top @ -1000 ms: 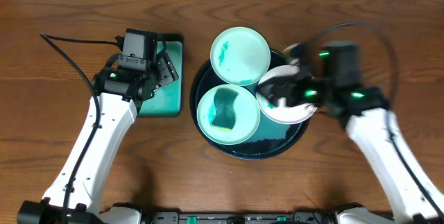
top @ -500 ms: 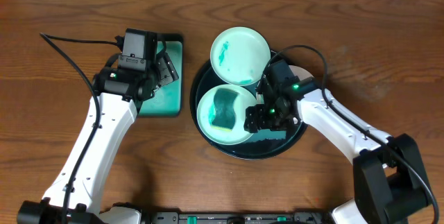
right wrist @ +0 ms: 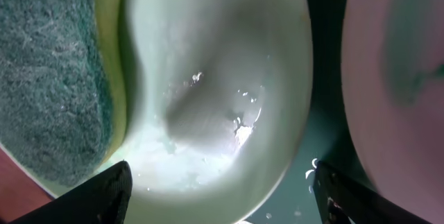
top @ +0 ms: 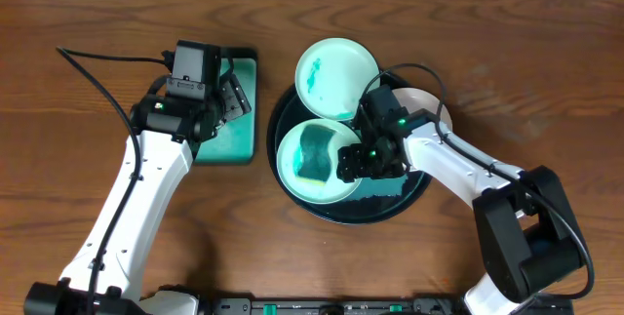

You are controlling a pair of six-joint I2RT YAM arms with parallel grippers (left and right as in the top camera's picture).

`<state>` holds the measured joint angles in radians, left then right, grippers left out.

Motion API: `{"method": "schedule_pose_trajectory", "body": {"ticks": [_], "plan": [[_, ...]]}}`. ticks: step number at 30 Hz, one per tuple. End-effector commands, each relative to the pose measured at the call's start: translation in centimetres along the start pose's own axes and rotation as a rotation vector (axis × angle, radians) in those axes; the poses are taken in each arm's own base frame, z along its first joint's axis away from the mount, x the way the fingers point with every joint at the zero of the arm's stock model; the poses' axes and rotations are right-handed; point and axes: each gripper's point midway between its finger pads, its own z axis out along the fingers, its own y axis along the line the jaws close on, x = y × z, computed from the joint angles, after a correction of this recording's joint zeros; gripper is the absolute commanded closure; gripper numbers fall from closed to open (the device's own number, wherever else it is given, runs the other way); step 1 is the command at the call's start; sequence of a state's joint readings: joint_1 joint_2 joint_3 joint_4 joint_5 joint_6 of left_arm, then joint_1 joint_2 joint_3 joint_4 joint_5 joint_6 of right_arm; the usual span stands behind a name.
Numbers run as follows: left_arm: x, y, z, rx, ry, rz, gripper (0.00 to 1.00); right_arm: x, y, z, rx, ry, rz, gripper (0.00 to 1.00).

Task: Clean dirty plates on tray and stack at the side
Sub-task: 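Reach the right gripper to the front mint plate and grip its rim, then grasp the sponge on the mint plate with the left gripper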

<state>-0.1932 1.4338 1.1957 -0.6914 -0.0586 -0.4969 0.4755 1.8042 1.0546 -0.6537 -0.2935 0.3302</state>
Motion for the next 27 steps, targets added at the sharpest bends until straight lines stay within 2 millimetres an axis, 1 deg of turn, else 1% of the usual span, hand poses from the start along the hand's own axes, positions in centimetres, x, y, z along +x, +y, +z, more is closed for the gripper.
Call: {"method": "schedule_pose_trajectory", "body": {"ticks": [1,3,4,6,9,11,13,17,20,25,27], "plan": [[-0.4,-0.3,-0.2,0.011,-0.006,0.001,0.23,-1.5,-1.4,0.4,0.099,-0.056,-0.036,0.18],[-0.1,-0.8,-0.2,0.04,0.012,0.01,0.24,-2.0,-1.2,0.4,0.093,-0.076,-0.049,0.2],[0.2,-1.2,-0.2,0.063,0.026,0.015,0.27,-2.2,-1.2,0.3,0.09,-0.085,-0.051,0.25],[0.8,-2.0,-0.2,0.11,0.058,0.032,0.32,-2.6,-1.0,0.3,0.085,-0.102,-0.056,0.37],[1.7,-2.5,-0.1,0.146,0.095,0.061,0.33,-3.2,-1.0,0.3,0.085,-0.123,-0.06,0.51],[2.4,-2.7,0.1,0.158,0.123,0.081,0.33,-3.6,-1.3,0.2,0.111,-0.143,-0.062,0.57],[2.9,-2.8,0.4,0.17,0.152,0.089,0.34,-3.8,-1.6,0.1,0.131,-0.154,-0.062,0.65],[4.9,-4.6,0.9,0.255,0.237,0.16,0.39,-4.0,-2.3,0.0,0.166,-0.164,-0.059,0.79],[6.6,-5.8,1.8,0.274,0.299,0.187,0.41,-4.1,-2.2,0.0,0.167,-0.172,-0.061,0.83],[10.3,-7.6,3.7,0.267,0.402,0.259,0.42,-4.0,-2.2,0.1,0.169,-0.166,-0.062,0.82],[11.3,-8.2,4.3,0.267,0.424,0.285,0.42,-3.9,-2.3,0.3,0.172,-0.158,-0.06,0.82]]}}
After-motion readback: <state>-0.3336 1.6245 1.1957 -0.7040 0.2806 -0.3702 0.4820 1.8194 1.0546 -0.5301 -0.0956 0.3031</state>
